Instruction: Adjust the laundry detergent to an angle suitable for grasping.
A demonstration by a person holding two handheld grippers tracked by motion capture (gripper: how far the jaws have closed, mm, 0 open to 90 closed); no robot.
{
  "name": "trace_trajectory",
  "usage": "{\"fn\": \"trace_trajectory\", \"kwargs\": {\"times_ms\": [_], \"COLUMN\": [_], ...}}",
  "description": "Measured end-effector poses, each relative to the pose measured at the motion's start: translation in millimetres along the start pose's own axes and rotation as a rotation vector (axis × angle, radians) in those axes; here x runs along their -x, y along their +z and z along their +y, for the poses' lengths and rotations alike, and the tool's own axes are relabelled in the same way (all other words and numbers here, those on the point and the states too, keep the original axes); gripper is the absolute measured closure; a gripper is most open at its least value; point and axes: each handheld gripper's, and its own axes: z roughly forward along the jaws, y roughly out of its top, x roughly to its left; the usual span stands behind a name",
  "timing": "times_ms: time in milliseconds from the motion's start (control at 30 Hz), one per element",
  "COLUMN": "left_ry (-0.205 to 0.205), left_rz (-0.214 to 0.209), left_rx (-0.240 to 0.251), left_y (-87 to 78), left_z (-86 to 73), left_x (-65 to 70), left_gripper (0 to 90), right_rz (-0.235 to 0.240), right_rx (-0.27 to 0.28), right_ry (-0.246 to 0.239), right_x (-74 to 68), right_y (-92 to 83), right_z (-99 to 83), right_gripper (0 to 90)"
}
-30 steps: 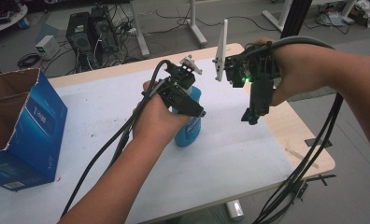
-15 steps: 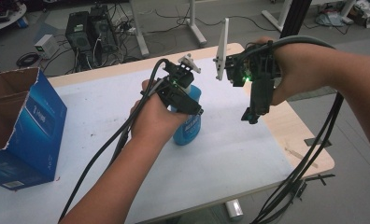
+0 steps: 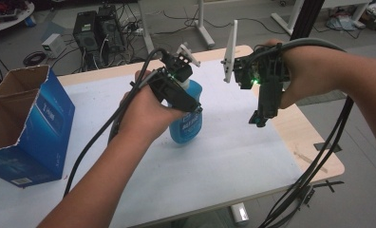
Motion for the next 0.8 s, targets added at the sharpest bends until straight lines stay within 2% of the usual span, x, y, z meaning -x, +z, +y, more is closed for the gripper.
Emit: {"fn": "trace_trajectory", "kwargs": {"times_ms": [133, 267, 400, 500, 633, 800], "left_ry": [0.03, 0.077, 0.158, 0.183, 0.237, 0.316], "left_rz": [-0.017, -0.04, -0.1, -0.149, -0.203, -0.269], "left_rx": [-0.013, -0.018, -0.042, -0.045, -0.042, -0.041], "left_y": [-22.0, -41.5, -55.7, -63.7, -74.2, -83.9], "left_z": [-5.4, -12.7, -18.7, -22.5, -27.5, -35.4], "left_x": [-2.1, -4.7, -7.3, -9.9, -12.2, -16.2], "left_gripper": [43.2, 43.1, 43.1, 43.1, 43.1, 43.1], "right_rz": [-0.005, -0.011, -0.013, -0.013, -0.016, -0.014], "right_rx": [-0.001, -0.007, -0.013, -0.018, -0.016, -0.021], "right_ry": [-0.019, -0.026, -0.037, -0.038, -0.053, -0.05], "right_x": [-2.0, -5.7, -9.4, -13.5, -16.9, -21.2], "right_y": [-1.3, -3.4, -4.4, -5.5, -5.8, -5.9], "right_z": [7.2, 15.6, 22.9, 28.9, 34.2, 37.8], "right_gripper": [2.7, 2.7, 2.7, 2.7, 2.7, 2.7]}}
